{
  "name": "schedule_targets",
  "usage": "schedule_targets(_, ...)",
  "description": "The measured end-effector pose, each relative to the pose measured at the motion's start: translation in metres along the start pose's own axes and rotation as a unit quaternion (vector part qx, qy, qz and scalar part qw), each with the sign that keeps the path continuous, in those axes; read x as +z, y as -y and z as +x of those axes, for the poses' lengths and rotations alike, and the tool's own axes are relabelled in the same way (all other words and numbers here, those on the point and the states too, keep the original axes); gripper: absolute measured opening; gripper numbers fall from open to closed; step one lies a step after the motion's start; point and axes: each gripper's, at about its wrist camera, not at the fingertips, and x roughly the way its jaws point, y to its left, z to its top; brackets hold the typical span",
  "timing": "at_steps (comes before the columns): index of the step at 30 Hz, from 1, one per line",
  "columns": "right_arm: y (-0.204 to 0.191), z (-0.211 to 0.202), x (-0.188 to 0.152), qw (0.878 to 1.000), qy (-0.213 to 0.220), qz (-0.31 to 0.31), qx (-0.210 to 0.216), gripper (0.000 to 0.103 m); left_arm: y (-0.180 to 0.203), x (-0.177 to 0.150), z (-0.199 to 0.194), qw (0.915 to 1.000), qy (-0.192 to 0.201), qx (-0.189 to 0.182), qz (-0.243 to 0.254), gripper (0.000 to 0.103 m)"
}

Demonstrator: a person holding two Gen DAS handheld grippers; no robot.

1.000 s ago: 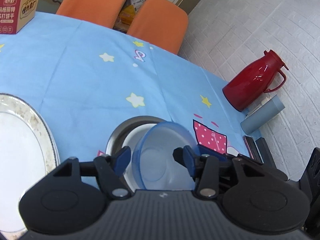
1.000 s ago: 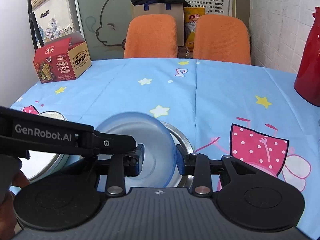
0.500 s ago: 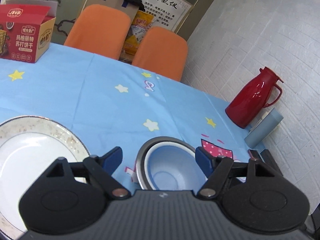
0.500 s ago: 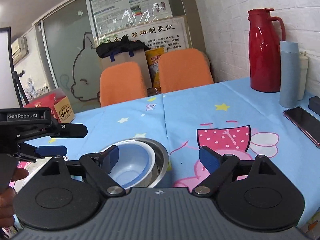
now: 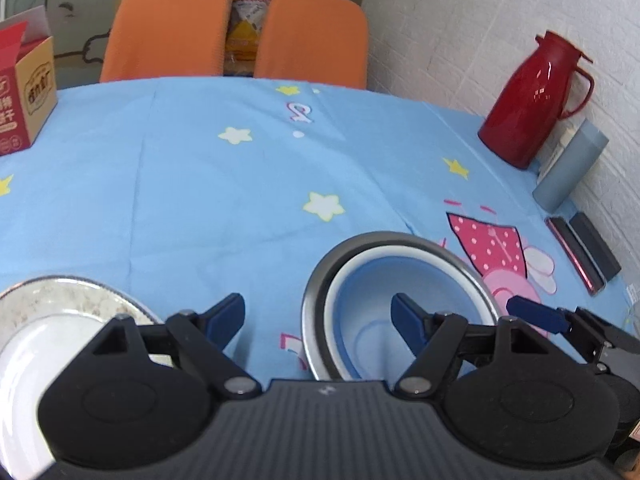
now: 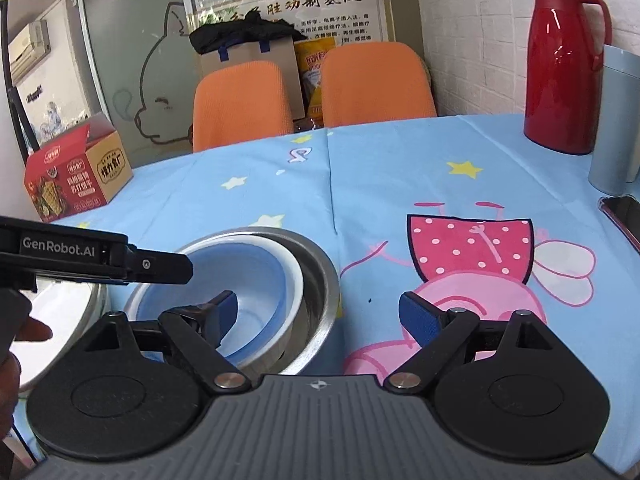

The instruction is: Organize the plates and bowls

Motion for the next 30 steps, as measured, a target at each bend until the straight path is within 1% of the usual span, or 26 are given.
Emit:
schedule_targets(2, 0.0, 0.008, 0.001, 1.0, -0.017, -0.004, 0.002, 0.103, -0.001, 0.005, 0.009, 0.9996, -0.016, 0.001, 0.022, 0.074)
schedule_targets(6, -0.001, 0.023, 0.002, 0.999, -0.052, -0.005, 0.0, 0.103, -0.004, 0.012, 0.023, 0.9985, -0.043, -0.018, 0.029, 0.074)
schedule_targets(8, -0.002, 0.028, 0.003, 0.998, -0.065, -0.007, 0.002, 0.103, -0.003, 0.014, 0.028, 0.9981, -0.046, -0.01, 0.038, 0.074)
schedule_targets(10, -0.004, 0.028, 0.003, 0.998, -0.066, -0.014, -0.001, 0.103, -0.002, 0.014, 0.03, 0.9978, -0.048, -0.004, 0.046, 0.074)
schedule_targets(15, -0.008, 0.033, 0.002, 0.998, -0.065, -0.024, -0.004, 0.103, -0.005, 0.016, 0.036, 0.9976, -0.054, -0.011, 0.043, 0.074)
schedule_targets(17, -0.009, 0.035, 0.0, 0.998, -0.057, -0.031, -0.004, 0.103, -0.005, 0.017, 0.039, 0.9971, -0.059, -0.01, 0.047, 0.074)
schedule_targets(21, -0.006, 0.035, 0.001, 0.998, -0.054, -0.021, -0.008, 0.103, -0.005, 0.018, 0.039, 0.9971, -0.058, -0.008, 0.05, 0.074)
schedule_targets(26, -0.008, 0.038, 0.003, 0.998, -0.06, -0.031, -0.014, 0.103, 0.0, 0.015, 0.04, 0.9965, -0.056, -0.008, 0.06, 0.074)
schedule_targets(28, -0.007, 0.038, 0.006, 0.997, -0.068, -0.02, -0.021, 0.103, 0.001, 0.015, 0.041, 0.9964, -0.057, -0.007, 0.062, 0.074)
schedule_targets(29, -0.006, 0.036, 0.007, 0.997, -0.068, -0.009, -0.023, 0.103, 0.001, 0.015, 0.04, 0.9964, -0.057, -0.007, 0.062, 0.074)
schedule_targets(30, -0.004, 0.031, 0.007, 0.998, -0.06, 0.002, -0.015, 0.103, 0.001, 0.015, 0.04, 0.9963, -0.058, -0.008, 0.062, 0.074)
